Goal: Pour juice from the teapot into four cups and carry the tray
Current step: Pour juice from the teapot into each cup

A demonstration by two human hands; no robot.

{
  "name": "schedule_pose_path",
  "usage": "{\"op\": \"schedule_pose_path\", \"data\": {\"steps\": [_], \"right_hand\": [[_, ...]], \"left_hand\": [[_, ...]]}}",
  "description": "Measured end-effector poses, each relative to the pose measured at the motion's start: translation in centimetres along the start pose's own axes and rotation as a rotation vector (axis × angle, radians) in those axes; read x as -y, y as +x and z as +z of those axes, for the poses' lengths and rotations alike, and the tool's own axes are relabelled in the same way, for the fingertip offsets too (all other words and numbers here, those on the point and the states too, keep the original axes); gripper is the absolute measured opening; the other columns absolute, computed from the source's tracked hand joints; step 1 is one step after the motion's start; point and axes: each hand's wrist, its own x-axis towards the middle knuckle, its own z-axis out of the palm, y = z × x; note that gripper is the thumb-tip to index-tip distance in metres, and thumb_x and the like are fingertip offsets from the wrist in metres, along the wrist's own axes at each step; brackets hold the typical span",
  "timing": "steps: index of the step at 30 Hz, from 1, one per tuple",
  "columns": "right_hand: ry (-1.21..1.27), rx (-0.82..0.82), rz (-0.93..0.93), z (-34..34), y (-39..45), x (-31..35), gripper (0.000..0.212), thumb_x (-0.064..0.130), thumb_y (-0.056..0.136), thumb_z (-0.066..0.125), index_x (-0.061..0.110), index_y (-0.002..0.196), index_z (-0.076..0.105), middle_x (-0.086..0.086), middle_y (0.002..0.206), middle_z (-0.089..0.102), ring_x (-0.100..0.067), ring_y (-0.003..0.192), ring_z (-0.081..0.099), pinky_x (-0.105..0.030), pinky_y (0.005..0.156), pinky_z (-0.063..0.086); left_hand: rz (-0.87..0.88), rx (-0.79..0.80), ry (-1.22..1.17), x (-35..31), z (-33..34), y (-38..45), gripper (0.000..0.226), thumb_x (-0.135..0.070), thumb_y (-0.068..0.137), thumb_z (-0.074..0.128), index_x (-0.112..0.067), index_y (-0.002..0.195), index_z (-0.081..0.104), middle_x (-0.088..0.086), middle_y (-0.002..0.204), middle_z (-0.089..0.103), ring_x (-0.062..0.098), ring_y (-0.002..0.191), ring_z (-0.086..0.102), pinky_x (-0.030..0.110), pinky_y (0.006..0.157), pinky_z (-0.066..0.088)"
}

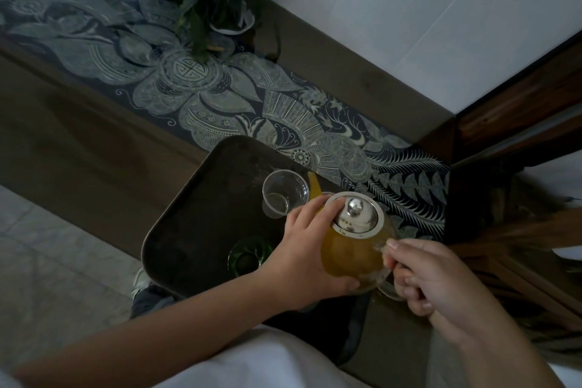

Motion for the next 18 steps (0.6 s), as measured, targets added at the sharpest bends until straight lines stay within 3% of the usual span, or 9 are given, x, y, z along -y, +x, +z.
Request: {"op": "schedule_pose_path", "data": {"steps": [18], "right_hand": [[-0.079,-0.003,-0.026,-0.44,-0.66,1.05,0.031,0.020,0.098,0.047,0.007,0.070,0.054,0.005,0.043,0.033,-0.006,0.036,0.032,-0.013,0.035,0.016]], "left_hand": [[-0.001,-0.057,-0.061,-0.68,0.49,-0.30,0.115,-0.044,0.063,0.087,-0.043,0.150,0.012,-0.027,0.149,0.008,0.008,0.140,0.006,0.036,0.117,0.019]]}}
